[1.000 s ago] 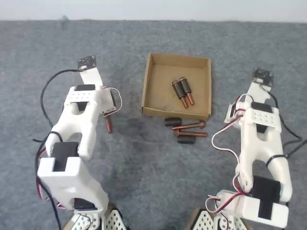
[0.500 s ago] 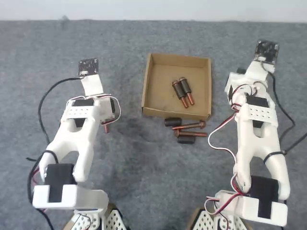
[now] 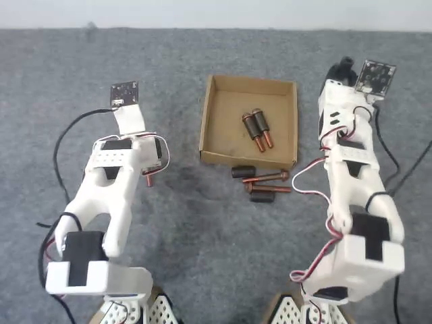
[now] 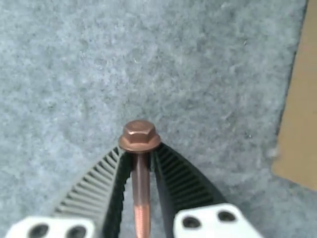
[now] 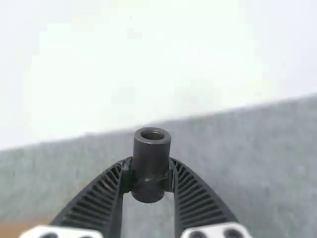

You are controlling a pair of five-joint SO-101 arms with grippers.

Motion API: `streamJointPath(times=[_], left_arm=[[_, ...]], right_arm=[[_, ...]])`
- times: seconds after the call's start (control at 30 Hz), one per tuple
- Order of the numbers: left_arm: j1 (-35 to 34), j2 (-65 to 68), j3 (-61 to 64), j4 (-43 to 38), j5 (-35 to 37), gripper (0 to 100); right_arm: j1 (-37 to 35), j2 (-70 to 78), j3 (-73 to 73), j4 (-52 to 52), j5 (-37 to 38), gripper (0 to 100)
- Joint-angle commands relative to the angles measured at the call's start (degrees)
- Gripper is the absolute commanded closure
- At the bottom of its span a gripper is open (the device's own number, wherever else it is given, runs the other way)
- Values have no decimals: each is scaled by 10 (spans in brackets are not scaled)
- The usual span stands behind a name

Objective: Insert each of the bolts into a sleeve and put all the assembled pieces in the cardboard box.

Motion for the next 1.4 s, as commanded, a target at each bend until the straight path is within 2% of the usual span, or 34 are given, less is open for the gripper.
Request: streamJointPath(times=[0.0,0.07,0.2,0.27,0.47,0.67,0.8,1.03,1.37], left_arm=[[0,-39,-7,-17,-5,985],[0,-39,-7,-17,-5,985],[0,-39,-8,-17,-5,985],[0,-39,-8,-17,-5,985],[0,-39,-8,-17,-5,985],[0,-40,0,-49,-5,985],[0,-44,7,-57,-5,985],[0,-44,7,-57,-5,985],[0,-44,7,-58,-5,985]], right_arm=[[-5,26,-43,-143,-4,991],[-10,54,-44,-223,4,991],[-28,112,-43,-354,105,991],[-33,140,-40,-405,133,991],[-30,208,-19,-490,135,991],[-56,205,110,-606,113,992],[-81,156,202,-615,52,992],[-91,63,327,-614,-4,992],[-184,-44,477,-615,-9,992]])
